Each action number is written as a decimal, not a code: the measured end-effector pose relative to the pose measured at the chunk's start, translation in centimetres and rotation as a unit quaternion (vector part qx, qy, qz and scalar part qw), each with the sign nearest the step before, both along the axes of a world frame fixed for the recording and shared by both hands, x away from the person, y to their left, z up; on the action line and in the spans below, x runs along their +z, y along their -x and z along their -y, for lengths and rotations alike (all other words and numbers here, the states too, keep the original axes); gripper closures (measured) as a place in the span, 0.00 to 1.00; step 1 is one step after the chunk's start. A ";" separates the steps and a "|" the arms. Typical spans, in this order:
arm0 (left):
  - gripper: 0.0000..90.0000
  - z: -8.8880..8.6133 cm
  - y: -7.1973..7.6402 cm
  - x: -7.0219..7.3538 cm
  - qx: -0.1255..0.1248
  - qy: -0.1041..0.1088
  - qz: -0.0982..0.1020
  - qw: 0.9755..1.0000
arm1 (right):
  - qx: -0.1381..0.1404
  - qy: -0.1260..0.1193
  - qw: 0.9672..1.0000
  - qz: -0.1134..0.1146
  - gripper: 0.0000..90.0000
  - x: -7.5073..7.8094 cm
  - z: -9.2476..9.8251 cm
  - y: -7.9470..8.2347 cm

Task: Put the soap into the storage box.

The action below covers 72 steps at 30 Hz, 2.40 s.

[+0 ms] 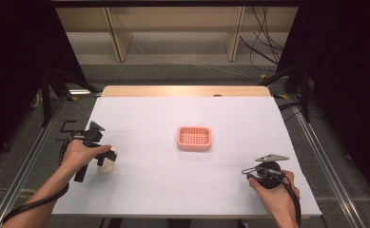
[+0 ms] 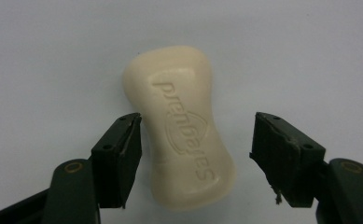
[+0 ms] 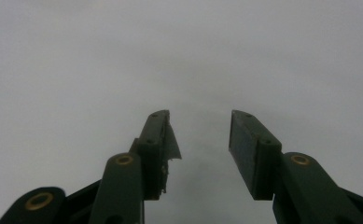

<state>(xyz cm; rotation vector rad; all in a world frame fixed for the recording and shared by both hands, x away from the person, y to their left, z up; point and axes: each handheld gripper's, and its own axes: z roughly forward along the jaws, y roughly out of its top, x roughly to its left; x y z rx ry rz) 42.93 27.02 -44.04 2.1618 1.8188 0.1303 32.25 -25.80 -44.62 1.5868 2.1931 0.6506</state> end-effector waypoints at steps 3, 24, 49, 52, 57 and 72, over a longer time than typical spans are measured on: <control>0.37 -0.2 -0.4 -0.5 0.005 -0.007 -0.007 1.000 | 0.003 0.002 1.000 0.004 0.65 0.0 0.0 0.0; 0.51 -0.1 -1.7 -2.0 -0.017 -0.036 -0.057 0.998 | 0.011 -0.001 1.000 0.001 0.65 -0.1 -0.1 -0.1; 0.54 0.3 -1.5 -2.3 -0.013 -0.039 -0.069 0.997 | 0.016 0.000 1.000 -0.003 0.64 -0.3 -0.4 -0.1; 0.54 0.3 -1.6 -2.2 -0.020 -0.041 -0.078 0.996 | 0.012 0.000 1.000 -0.001 0.64 -0.3 -0.4 -0.1; 0.55 0.0 -1.5 -2.1 -0.036 -0.042 -0.083 0.995 | 0.014 -0.003 1.000 -0.001 0.64 -0.3 -0.3 -0.1; 0.55 -0.4 -1.3 -2.0 -0.059 -0.042 -0.082 0.994 | 0.019 -0.001 1.000 0.002 0.63 -0.3 -0.5 -0.2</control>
